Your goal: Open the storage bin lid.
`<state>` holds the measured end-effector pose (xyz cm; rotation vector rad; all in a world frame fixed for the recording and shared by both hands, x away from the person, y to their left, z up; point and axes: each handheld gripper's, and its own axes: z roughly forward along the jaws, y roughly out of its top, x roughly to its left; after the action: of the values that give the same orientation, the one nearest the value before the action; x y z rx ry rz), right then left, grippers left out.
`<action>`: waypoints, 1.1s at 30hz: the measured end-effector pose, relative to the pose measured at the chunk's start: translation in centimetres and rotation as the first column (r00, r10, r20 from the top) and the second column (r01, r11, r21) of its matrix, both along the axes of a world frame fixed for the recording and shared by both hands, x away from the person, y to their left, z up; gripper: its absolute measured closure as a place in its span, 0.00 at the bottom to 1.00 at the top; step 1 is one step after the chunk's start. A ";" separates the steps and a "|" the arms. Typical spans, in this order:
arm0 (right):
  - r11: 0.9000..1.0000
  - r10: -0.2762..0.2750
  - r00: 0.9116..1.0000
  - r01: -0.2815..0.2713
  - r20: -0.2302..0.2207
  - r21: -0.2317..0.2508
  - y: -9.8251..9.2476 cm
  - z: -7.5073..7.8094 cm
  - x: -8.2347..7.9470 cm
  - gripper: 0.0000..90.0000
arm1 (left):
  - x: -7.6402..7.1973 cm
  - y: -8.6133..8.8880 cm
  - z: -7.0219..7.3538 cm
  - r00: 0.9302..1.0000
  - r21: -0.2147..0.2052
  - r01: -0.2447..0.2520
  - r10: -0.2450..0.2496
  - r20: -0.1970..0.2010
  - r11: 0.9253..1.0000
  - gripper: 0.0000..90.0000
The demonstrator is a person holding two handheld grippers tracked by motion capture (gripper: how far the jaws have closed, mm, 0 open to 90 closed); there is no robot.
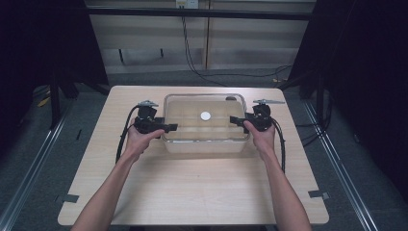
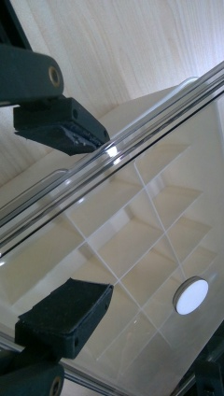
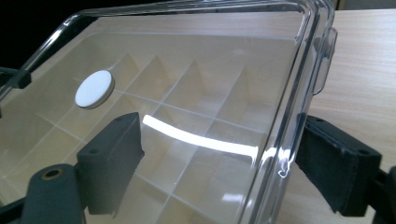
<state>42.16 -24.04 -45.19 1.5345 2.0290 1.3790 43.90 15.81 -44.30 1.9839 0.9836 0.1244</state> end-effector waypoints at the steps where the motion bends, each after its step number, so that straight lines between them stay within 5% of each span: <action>1: 1.000 -0.003 1.000 0.003 -0.001 0.007 0.0 0.0 -0.1 0.19 | 0.0 0.0 0.0 1.000 0.005 0.002 -0.002 0.003 1.000 0.30; 7: 0.999 -0.006 1.000 0.005 0.005 0.043 -0.2 0.1 -0.4 0.20 | -0.3 0.1 0.0 1.000 -0.004 -0.010 0.010 0.020 1.000 0.33; 22: 0.996 -0.024 0.999 0.021 0.042 0.086 -1.7 1.1 -1.6 0.56 | -1.1 1.1 1.0 0.997 -0.076 -0.029 0.035 0.068 0.997 0.54; 33: 0.995 -0.045 0.998 0.040 0.050 0.092 -1.9 1.9 -2.1 0.61 | -1.4 1.6 1.7 0.995 -0.093 -0.019 0.027 0.091 0.995 0.62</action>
<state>40.05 -25.96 -43.27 1.5519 1.9160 1.4980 42.47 17.38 -42.61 1.8667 0.9363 0.1785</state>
